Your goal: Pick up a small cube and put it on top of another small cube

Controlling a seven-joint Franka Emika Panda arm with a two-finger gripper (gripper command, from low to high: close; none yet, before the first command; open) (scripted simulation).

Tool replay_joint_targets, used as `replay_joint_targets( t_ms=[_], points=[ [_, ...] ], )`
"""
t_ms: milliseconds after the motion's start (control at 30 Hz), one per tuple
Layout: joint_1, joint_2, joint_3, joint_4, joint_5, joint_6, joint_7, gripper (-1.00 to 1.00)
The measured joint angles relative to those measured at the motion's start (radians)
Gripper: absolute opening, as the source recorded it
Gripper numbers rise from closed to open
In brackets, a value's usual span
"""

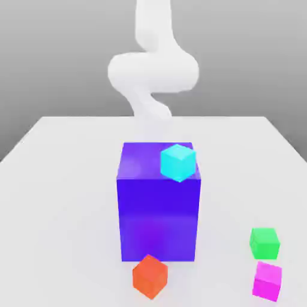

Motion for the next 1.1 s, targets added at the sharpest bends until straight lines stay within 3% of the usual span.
replay_joint_targets(
  t_ms=[600, 900, 1067, 1100],
  points=[
    [0.236, 0.659, 0.053, -0.045, 0.029, 0.229, -0.446, 0.00],
    [0.313, 0.986, 0.097, -0.067, -0.057, 0.343, -0.595, 0.00],
    [0.345, 1.167, 0.072, -0.038, -0.094, 0.469, -0.591, 0.00],
    [0.349, 1.189, 0.068, -0.033, -0.097, 0.486, -0.588, -1.00]
  ],
)
